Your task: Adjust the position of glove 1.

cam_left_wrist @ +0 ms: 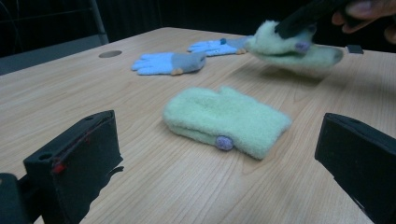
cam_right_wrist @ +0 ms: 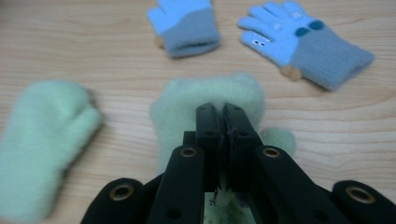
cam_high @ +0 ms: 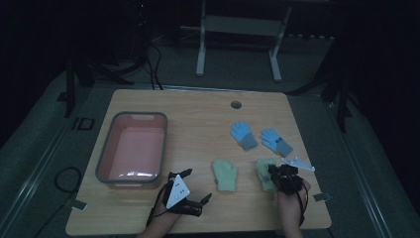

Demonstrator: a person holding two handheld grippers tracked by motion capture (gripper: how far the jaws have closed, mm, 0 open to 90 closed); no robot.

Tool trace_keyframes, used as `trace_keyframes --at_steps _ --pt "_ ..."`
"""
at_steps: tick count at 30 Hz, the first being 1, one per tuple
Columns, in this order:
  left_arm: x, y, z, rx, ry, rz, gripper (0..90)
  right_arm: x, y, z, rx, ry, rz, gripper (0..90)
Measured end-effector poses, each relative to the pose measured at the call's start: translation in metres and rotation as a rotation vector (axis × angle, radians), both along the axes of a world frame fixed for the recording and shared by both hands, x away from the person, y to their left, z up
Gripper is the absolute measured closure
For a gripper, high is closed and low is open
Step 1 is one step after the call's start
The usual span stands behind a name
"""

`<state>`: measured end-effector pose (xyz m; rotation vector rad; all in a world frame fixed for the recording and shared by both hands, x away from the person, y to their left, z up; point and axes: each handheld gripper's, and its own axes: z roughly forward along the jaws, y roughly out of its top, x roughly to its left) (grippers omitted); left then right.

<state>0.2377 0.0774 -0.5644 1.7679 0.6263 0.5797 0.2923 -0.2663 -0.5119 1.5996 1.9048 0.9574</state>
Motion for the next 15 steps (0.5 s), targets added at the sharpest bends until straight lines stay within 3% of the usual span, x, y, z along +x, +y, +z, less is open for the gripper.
trace_keyframes --at_steps 5,10,15 --pt "0.0 0.0 0.0 0.001 0.0 0.001 0.3 0.006 0.003 -0.014 0.009 0.016 -0.02 85.8" --pt "0.0 -0.001 0.0 0.001 0.0 0.001 0.3 0.011 0.004 -0.032 -0.021 0.054 -0.031 83.8" --pt "0.0 0.0 0.0 0.001 0.001 -0.001 0.3 0.012 0.002 -0.032 -0.004 0.054 -0.025 75.9"
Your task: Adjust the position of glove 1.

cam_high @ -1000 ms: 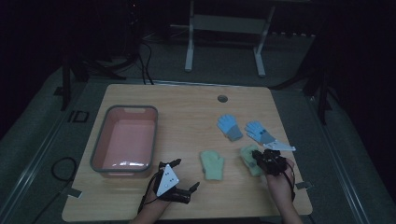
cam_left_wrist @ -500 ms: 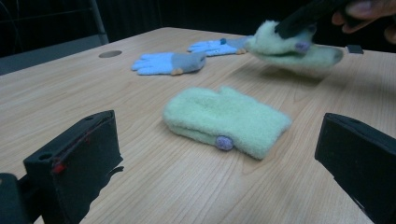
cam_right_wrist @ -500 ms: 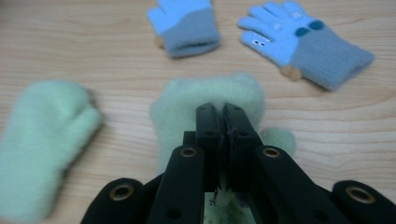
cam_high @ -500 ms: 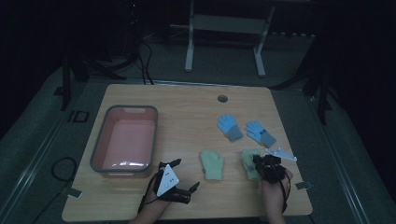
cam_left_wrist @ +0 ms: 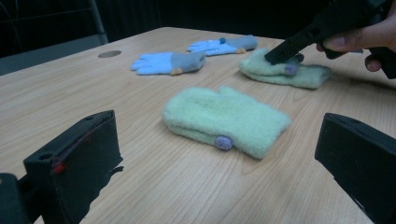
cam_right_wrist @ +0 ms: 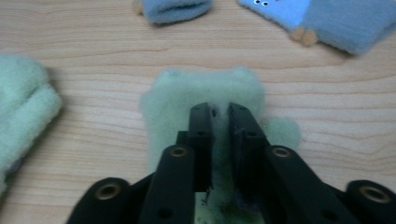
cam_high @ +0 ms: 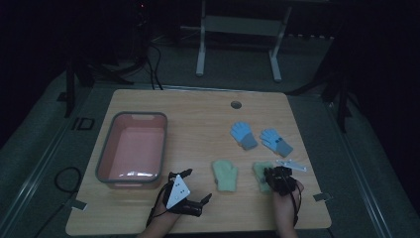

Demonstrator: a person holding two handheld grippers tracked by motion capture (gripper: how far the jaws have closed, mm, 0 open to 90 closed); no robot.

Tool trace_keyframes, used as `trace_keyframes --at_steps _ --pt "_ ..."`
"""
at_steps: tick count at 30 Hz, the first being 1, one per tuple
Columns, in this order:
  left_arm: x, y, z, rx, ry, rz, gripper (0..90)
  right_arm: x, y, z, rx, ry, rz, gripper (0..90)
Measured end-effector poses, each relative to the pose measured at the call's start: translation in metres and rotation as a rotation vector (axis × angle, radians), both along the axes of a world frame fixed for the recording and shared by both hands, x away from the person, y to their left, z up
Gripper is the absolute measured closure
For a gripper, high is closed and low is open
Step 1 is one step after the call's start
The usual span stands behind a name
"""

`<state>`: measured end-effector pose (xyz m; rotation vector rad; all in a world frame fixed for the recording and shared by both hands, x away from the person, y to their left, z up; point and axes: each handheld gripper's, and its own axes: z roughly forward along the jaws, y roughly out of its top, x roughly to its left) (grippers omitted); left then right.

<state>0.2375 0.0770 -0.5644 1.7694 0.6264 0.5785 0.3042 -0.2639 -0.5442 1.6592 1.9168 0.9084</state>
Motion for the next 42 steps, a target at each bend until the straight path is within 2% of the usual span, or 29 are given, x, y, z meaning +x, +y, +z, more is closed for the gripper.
trace_keyframes --at_steps 3,7,9,11,12,14,16,19,21,23,24,29,31,32,35,42 --pt "0.0 0.0 0.0 -0.001 0.0 0.0 0.3 0.0 -0.002 0.004 0.013 0.004 0.022 71.0" --pt "0.0 0.0 0.0 0.0 -0.001 -0.001 0.3 0.001 -0.009 0.015 0.024 -0.012 0.058 68.3" --pt "0.0 0.0 0.0 0.0 -0.001 -0.001 0.3 0.003 -0.013 0.022 0.01 -0.031 0.109 67.9" --pt "0.0 0.0 0.0 0.0 -0.002 0.0 0.3 0.005 -0.017 0.026 -0.029 -0.044 0.153 68.0" --pt "0.0 0.0 0.0 0.001 -0.002 0.0 0.3 0.006 -0.02 0.027 -0.021 -0.054 0.192 68.0" --pt "0.0 0.0 0.0 0.0 -0.001 0.001 0.3 0.009 -0.026 0.029 -0.051 -0.058 0.229 68.0" --pt "0.0 0.0 0.0 0.0 0.0 0.002 0.3 0.011 -0.033 0.028 -0.039 -0.058 0.286 67.8" --pt "0.0 0.0 0.0 -0.001 0.002 0.002 0.3 0.013 -0.039 0.027 -0.052 -0.047 0.341 66.1" --pt "0.0 0.0 0.0 -0.003 0.003 0.003 0.3 0.013 -0.042 0.025 -0.025 -0.059 0.406 65.2" --pt "0.0 0.0 0.0 -0.004 0.004 0.005 0.3 0.013 -0.042 0.023 -0.025 -0.061 0.427 64.7" --pt "0.001 0.0 0.0 -0.004 0.005 0.006 0.3 0.014 -0.043 0.017 -0.061 -0.071 0.472 64.4" --pt "0.001 0.0 0.0 -0.006 0.007 0.008 0.3 0.013 -0.041 0.007 -0.083 -0.077 0.492 63.3" --pt "0.0 0.0 0.0 -0.004 0.005 0.008 0.3 0.011 -0.038 0.001 -0.079 -0.07 0.507 60.6" --pt "0.0 0.0 0.0 -0.003 0.004 0.008 0.3 0.011 -0.037 -0.002 -0.091 -0.067 0.5 59.8" --pt "0.0 0.0 0.0 -0.001 0.001 0.007 0.3 0.01 -0.035 -0.006 -0.087 -0.078 0.488 60.3" --pt "0.0 0.0 0.0 0.001 0.0 0.008 0.3 0.003 -0.026 -0.011 -0.121 -0.117 0.433 72.2"
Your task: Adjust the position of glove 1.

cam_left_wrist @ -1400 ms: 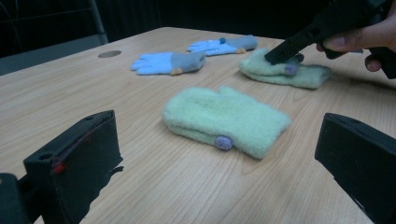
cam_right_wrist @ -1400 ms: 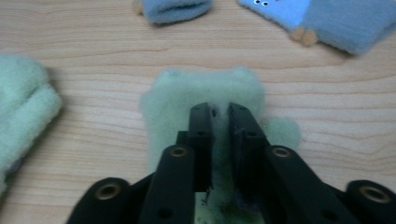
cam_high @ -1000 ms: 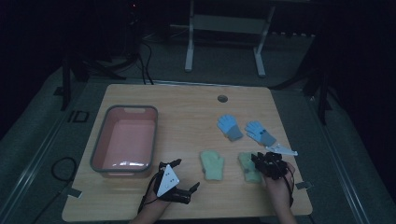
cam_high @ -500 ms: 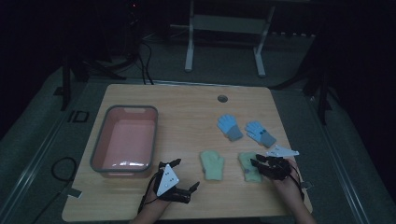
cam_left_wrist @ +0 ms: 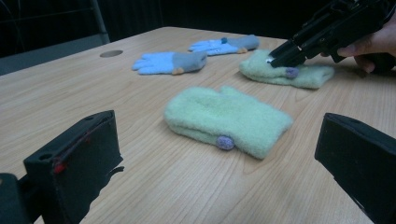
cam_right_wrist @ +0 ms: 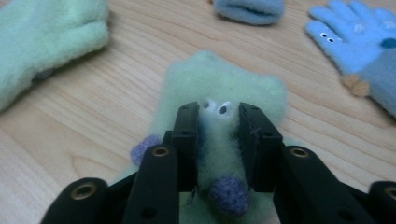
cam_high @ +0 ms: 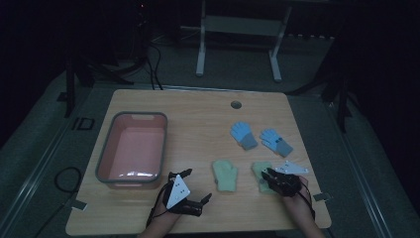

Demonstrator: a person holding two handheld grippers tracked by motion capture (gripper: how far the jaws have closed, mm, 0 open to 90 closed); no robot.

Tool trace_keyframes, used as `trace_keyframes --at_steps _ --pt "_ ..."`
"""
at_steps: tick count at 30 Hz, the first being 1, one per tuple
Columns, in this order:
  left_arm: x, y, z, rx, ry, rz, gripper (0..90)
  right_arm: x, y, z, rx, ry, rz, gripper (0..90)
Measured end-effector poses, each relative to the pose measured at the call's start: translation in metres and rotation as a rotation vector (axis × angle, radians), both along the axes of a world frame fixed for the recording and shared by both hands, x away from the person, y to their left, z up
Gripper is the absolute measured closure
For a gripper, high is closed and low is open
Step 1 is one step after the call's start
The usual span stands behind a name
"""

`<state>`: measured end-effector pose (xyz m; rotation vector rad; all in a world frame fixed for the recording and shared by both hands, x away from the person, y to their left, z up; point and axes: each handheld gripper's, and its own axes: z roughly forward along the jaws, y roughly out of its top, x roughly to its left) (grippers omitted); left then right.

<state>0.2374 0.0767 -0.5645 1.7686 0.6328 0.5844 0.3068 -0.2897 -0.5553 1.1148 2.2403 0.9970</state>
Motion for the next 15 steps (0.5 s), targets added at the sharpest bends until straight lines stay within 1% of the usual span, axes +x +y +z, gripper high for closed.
trace_keyframes --at_steps 2,4,7,9,10,11,12,13,15 --pt "0.0 0.0 0.0 0.0 0.0 0.0 0.3 -0.001 0.002 -0.001 0.003 -0.007 -0.011 76.0" --pt "0.0 0.0 0.0 0.0 0.0 0.0 0.3 -0.001 0.004 0.0 -0.009 -0.009 -0.023 81.0" --pt "0.0 0.0 0.0 0.0 0.0 0.0 0.3 -0.002 0.009 0.002 -0.029 -0.006 -0.059 84.2" --pt "0.0 0.0 0.0 0.0 -0.001 0.001 0.3 -0.003 0.012 0.006 -0.029 -0.009 -0.081 84.8" --pt "0.0 0.0 0.0 0.0 -0.001 0.001 0.3 -0.004 0.013 0.009 -0.018 -0.012 -0.09 84.9" --pt "0.0 0.0 0.0 0.0 0.0 0.001 0.3 -0.004 0.013 0.013 0.004 -0.01 -0.102 85.0" --pt "0.0 0.0 0.0 0.0 0.0 0.001 0.3 -0.004 0.013 0.013 0.004 -0.01 -0.102 85.0" --pt "0.0 0.0 0.0 -0.001 0.002 0.0 0.3 -0.007 0.017 0.028 0.044 -0.032 -0.12 85.1" --pt "0.0 0.0 0.0 0.0 0.0 0.0 0.3 -0.009 0.022 0.039 0.07 -0.053 -0.132 85.1"
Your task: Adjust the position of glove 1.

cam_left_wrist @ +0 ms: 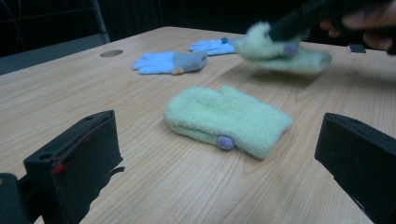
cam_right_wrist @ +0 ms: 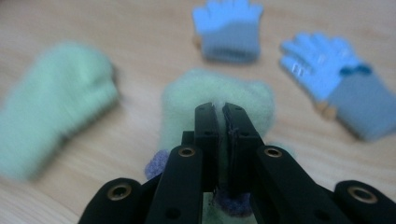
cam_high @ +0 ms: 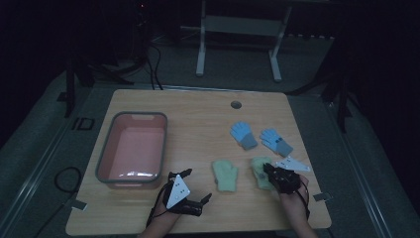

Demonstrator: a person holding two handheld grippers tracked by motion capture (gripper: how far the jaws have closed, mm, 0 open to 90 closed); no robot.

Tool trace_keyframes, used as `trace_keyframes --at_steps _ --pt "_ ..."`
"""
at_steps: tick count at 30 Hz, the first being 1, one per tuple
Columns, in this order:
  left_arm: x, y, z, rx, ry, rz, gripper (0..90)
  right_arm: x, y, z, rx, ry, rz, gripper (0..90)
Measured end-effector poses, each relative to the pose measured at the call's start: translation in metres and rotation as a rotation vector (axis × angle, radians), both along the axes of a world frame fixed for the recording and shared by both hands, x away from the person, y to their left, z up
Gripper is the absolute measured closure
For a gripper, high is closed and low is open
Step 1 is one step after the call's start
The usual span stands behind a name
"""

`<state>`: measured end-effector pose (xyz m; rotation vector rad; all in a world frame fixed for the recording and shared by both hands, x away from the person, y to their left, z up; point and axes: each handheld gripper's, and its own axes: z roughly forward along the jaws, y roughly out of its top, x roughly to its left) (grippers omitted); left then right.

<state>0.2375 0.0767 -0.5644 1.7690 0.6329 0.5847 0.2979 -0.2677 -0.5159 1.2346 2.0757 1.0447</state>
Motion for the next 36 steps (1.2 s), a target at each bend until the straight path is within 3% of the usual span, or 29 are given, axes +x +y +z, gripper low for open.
trace_keyframes --at_steps 7,13,20,23,25,36 --pt "0.0 0.0 0.0 0.001 -0.001 -0.001 0.3 -0.001 0.028 0.026 0.034 -0.029 -0.021 85.2" --pt "0.0 0.0 0.0 0.005 -0.005 -0.004 0.3 -0.003 0.059 0.036 0.061 -0.032 -0.014 85.2" --pt "0.0 0.0 0.0 0.004 -0.005 -0.005 0.3 -0.006 0.083 0.035 0.091 -0.002 -0.004 85.2" --pt "0.0 0.0 0.0 0.005 -0.005 -0.005 0.3 -0.007 0.091 0.035 0.135 0.021 -0.01 85.2" --pt "0.0 0.0 0.0 0.006 -0.005 -0.006 0.3 -0.009 0.098 0.033 0.114 0.013 -0.007 85.2" --pt "-0.001 -0.001 0.0 0.011 -0.007 -0.007 0.3 -0.013 0.112 0.016 0.124 0.062 -0.01 85.1"
